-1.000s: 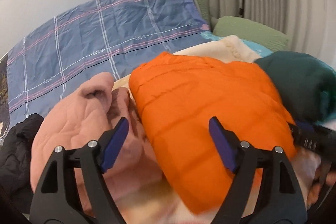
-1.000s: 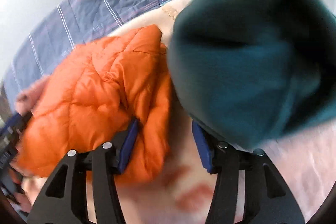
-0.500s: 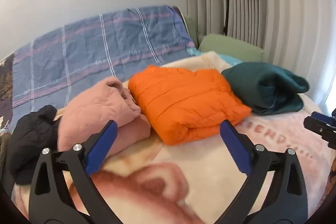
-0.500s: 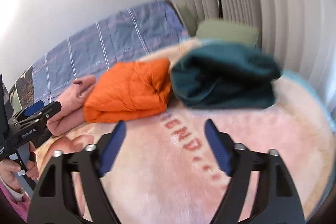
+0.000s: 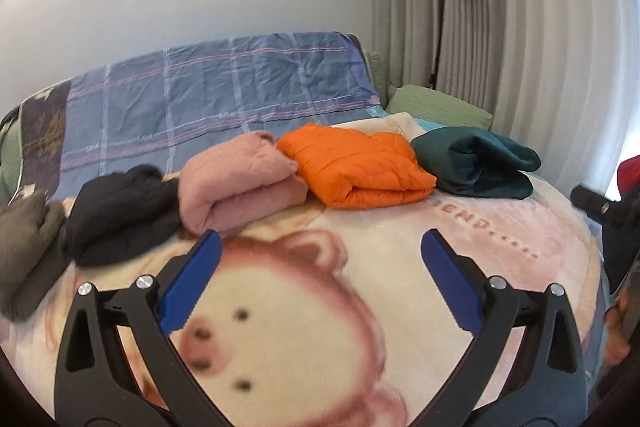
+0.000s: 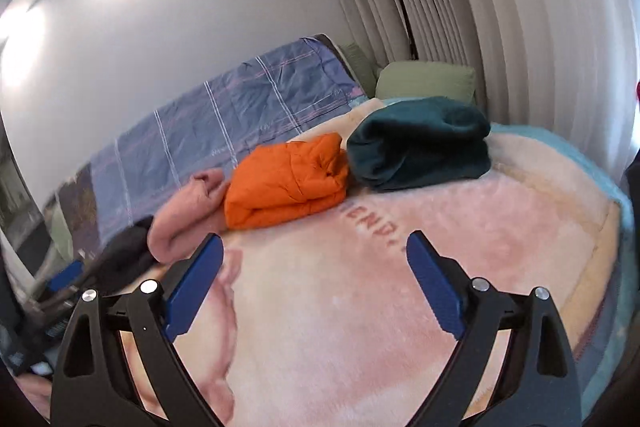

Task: Fold large clothes

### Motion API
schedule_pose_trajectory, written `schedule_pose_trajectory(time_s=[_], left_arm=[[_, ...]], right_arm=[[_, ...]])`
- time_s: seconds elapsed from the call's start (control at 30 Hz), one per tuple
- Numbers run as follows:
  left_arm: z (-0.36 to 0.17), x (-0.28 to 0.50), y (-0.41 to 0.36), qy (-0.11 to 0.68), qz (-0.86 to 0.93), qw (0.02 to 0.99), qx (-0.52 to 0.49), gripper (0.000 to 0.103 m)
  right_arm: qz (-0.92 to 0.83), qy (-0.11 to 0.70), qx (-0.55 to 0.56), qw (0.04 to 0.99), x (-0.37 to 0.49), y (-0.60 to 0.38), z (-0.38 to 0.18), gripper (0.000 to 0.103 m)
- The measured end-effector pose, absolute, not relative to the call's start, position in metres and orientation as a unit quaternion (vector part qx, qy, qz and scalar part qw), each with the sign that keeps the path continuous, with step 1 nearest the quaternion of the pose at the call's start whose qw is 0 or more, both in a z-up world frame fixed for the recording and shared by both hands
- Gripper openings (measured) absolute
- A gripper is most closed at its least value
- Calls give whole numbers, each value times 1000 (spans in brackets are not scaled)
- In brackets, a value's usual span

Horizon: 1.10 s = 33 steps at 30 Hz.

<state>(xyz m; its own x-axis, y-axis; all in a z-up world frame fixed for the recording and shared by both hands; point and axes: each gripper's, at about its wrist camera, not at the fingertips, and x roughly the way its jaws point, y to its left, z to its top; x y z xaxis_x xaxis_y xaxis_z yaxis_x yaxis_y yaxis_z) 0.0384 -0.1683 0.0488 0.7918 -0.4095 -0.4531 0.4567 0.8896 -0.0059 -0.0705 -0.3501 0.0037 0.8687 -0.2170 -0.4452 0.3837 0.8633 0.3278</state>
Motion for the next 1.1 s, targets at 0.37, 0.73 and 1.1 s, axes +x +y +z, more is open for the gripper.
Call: schedule_pose_trajectory(time_s=[0.37,0.73,1.1], left_arm=[[54,-11,-142,216,-198,954,62,101],[44,-26,-137,228,-187,952,80,101],[41,-26,-134,226,-176,955,83,101]], right_arm=[[-170,218,123,953,-85,-291,11,93],[-171,218,108,955,-88,-280,11,93],[-170,227,100,954,-81,-276,7,93]])
